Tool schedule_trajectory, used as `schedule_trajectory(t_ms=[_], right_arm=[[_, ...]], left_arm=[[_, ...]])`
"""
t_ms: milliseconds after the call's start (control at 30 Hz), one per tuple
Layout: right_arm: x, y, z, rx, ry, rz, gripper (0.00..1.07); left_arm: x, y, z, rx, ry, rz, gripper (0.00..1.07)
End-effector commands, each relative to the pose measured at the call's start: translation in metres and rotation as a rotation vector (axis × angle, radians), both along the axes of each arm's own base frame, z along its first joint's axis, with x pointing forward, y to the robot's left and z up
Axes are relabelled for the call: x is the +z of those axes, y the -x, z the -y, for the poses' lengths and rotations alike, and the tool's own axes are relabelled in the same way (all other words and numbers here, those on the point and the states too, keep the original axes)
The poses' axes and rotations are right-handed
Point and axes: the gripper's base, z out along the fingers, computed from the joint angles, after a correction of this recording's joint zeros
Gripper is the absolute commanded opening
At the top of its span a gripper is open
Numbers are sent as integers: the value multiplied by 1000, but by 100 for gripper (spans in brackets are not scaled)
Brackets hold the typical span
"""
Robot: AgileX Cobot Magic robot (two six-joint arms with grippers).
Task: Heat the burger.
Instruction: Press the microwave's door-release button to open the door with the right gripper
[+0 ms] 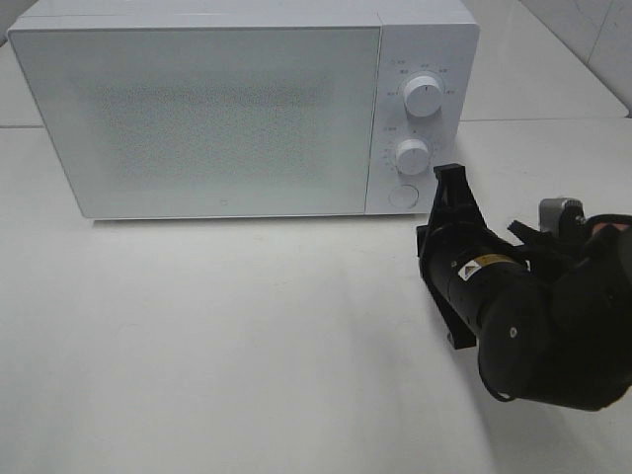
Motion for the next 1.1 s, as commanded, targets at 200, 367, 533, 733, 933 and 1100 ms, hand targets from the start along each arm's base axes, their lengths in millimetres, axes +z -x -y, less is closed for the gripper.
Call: schedule_trajectory(t_ms=[200, 367, 533, 733, 933, 1100], right_arm=[[-5, -30, -6, -32, -63, -9, 0], [-10, -42, -6, -59, -72, -7, 0], [-12, -58, -6, -86, -94, -11, 0], [-22, -74, -8, -110, -134, -17, 0], [-27, -85, -10, -115, -143, -11, 0], [-30, -91, -10, -122, -151, -6, 0]], left_arm=[[-1, 1, 0, 1, 4, 6, 100], [-1, 1, 0, 1, 4, 6, 100], [-1, 1, 0, 1, 4, 6, 100], [-1, 1, 0, 1, 4, 6, 100], [-1, 1, 0, 1, 4, 6, 100], [-1, 1, 0, 1, 4, 6, 100]])
